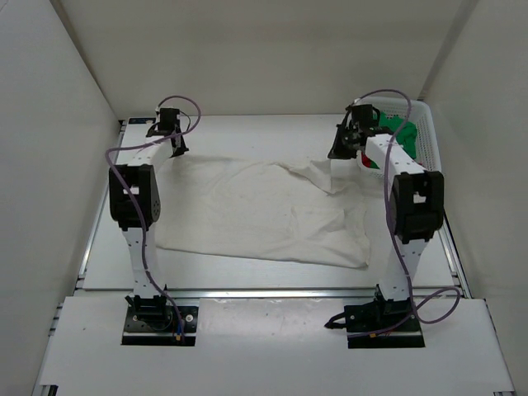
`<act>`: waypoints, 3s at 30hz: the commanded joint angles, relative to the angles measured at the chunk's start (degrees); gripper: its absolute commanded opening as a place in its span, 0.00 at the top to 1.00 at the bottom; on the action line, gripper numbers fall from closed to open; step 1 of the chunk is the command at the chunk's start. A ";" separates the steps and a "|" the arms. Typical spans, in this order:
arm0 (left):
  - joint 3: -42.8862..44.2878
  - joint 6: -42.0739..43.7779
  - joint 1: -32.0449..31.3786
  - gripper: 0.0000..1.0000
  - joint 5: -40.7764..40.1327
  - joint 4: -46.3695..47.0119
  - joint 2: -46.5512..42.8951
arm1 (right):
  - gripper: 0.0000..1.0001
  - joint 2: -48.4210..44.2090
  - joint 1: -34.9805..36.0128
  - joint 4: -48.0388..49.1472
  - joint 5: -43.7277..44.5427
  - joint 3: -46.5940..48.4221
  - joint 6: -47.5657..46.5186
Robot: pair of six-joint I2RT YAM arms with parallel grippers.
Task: Fold and stack the t-shirts
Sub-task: Grap the side of the flattened tshirt furthest away from the robot with both arms, then fold the other side of the tshirt into a rectangle
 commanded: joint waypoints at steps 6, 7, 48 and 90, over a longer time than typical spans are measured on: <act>-14.37 -2.78 1.86 1.00 2.92 7.02 -18.66 | 1.00 -21.46 1.87 11.03 1.59 -21.85 5.05; -16.40 -3.40 1.87 1.00 3.35 7.02 -20.50 | 1.00 -22.43 2.57 11.48 1.77 -24.57 5.48; -47.09 -19.04 16.72 0.53 17.07 15.02 -38.71 | 1.00 -71.65 4.51 9.02 5.56 -70.47 16.91; -56.59 -19.84 -27.58 0.60 15.13 32.34 -39.15 | 0.90 -25.95 15.75 22.91 -5.70 -45.78 3.99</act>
